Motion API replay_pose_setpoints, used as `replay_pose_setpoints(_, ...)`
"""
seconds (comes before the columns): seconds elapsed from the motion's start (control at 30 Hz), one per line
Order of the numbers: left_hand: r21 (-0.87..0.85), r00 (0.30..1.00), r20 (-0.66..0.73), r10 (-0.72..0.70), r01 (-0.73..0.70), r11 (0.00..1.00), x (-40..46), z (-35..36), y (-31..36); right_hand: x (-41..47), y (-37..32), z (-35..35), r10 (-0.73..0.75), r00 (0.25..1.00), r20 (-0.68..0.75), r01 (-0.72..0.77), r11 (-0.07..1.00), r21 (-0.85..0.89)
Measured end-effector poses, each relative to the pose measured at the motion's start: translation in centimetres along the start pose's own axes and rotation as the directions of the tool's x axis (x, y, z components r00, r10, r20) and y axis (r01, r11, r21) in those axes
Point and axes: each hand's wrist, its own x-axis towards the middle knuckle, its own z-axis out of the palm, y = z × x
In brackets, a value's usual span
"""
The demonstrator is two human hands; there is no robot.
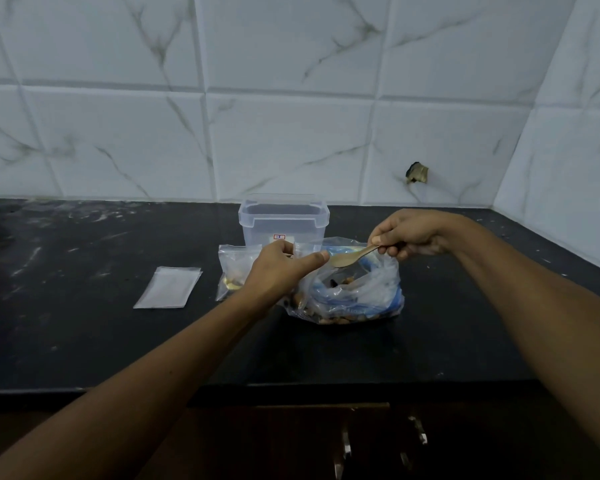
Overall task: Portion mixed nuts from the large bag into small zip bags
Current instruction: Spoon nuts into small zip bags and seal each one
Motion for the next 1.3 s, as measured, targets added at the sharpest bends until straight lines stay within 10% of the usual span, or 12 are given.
replay_pose_setpoints(0.13, 0.004, 1.000, -0.008, 0.004, -0.004, 1.000, 0.4, 0.1, -0.6, -0.9, -0.6, 0.0, -0.112, 0.986, -0.125, 0.068, 0.947, -0.314)
replay_pose_setpoints(0.27, 0.000, 1.000, -0.007, 0.013, -0.013, 1.000, 0.5, 0.2, -0.6, -1.0, -1.9, 2.3, -0.280, 0.958, -0.063, 0.126, 0.607, -0.785)
replay_pose_setpoints(0.8, -0.095, 0.998, -0.059, 0.003, -0.009, 0.995, -0.3, 1.1, -0.6, 1.9, 0.9, 6.1, -0.228, 0.972, 0.053, 0.227, 0.862, -0.454)
replay_pose_setpoints(1.3, -0.119, 0.992, -0.114, -0.046, 0.032, 0.992, -0.9, 1.3, -0.5, 2.9, 1.0, 5.7, -0.270, 0.941, 0.205, 0.334, 0.838, -0.431)
